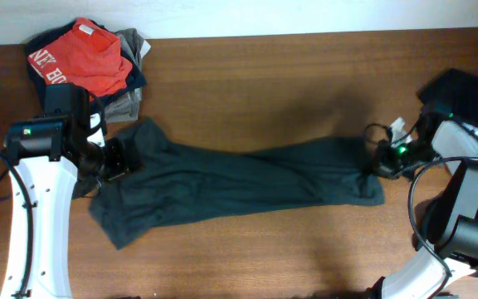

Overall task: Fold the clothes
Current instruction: 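Grasp the shirt's right end with the right gripper and fold it leftward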

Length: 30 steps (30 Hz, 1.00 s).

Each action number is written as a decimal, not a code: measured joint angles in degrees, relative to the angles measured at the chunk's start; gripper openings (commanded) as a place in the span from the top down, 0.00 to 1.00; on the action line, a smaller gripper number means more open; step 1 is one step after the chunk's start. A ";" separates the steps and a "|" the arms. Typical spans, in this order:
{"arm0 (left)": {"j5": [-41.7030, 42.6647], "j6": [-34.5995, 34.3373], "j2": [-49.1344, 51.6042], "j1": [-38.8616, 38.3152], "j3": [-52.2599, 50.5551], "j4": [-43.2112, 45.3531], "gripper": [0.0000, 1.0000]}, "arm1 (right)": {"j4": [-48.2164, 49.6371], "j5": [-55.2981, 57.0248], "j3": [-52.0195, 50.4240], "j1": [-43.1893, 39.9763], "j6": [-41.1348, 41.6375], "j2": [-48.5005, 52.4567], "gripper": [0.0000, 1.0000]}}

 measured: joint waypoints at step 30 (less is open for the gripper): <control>-0.02 0.00 0.00 0.00 0.00 0.35 0.01 | -12.20 23.23 11.43 25.53 13.05 -1.05 0.96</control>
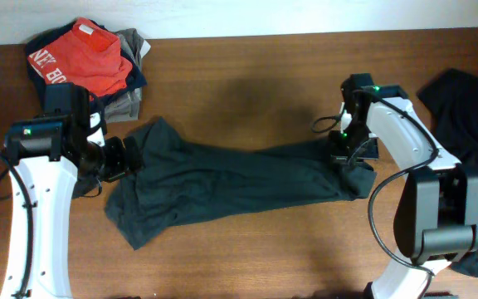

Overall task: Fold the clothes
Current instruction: 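Grasp the shirt's right end with the right gripper and fold it leftward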

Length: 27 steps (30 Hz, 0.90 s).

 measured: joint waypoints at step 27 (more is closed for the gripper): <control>0.00 0.00 0.00 0.00 0.00 0.02 0.01 | 1.75 0.24 2.08 14.23 7.78 -0.24 0.86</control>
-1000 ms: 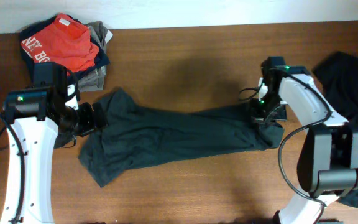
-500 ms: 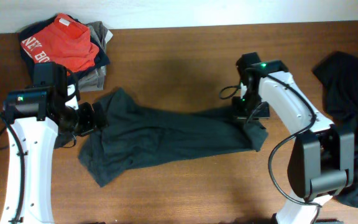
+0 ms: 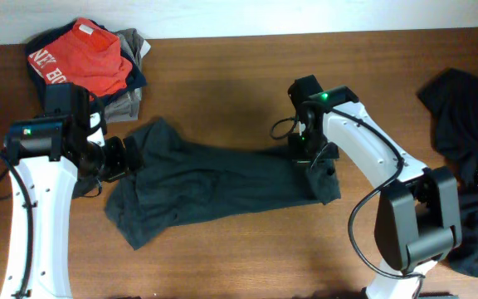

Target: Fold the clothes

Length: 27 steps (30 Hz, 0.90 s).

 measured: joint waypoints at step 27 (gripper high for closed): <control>0.00 0.00 0.00 0.00 0.00 -0.22 0.01 | -9.70 -0.46 12.46 -1.22 0.09 -0.92 0.72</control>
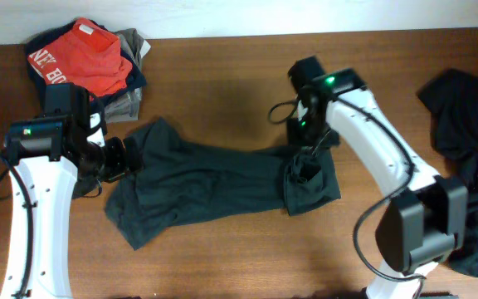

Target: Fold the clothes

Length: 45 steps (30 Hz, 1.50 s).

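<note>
A dark grey-green garment (pixel 214 178) lies stretched across the middle of the table. My left gripper (pixel 119 158) sits at its left edge, shut on the cloth there. My right gripper (pixel 302 159) points down over the garment's right end and is shut on it. That end (pixel 312 187) is bunched and doubled back onto the rest of the cloth. The fingertips of both grippers are partly hidden by fabric.
A pile of clothes with a red shirt (pixel 83 54) on top sits at the back left corner. A heap of dark clothing (pixel 465 108) lies at the right edge. The brown table (pixel 222 79) runs to the wall at the back.
My right gripper has shifted slightly left, with its wrist turned. The garment's right end now folds further over the cloth as a bunched flap. The left arm has not moved.
The garment lay at full length, my left gripper at its left edge and my right gripper at its far right end. At each later moment the right gripper was further left with that end in it. The garment is now shorter, its right part doubled over.
</note>
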Each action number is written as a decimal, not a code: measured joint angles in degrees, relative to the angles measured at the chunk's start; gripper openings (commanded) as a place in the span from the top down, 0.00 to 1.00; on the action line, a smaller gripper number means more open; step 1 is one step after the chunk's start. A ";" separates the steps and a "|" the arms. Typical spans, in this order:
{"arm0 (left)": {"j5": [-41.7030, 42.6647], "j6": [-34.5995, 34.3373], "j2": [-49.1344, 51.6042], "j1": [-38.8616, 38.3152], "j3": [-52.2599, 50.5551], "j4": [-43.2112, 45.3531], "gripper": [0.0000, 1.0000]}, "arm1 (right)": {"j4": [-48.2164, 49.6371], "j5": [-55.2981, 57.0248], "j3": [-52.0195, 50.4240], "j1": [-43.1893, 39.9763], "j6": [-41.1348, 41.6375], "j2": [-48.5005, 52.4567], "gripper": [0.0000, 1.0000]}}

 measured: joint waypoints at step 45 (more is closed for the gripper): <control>0.02 0.00 0.00 0.00 -0.07 -0.20 0.01 | 17.68 -17.86 -15.72 -4.90 -1.77 0.76 0.96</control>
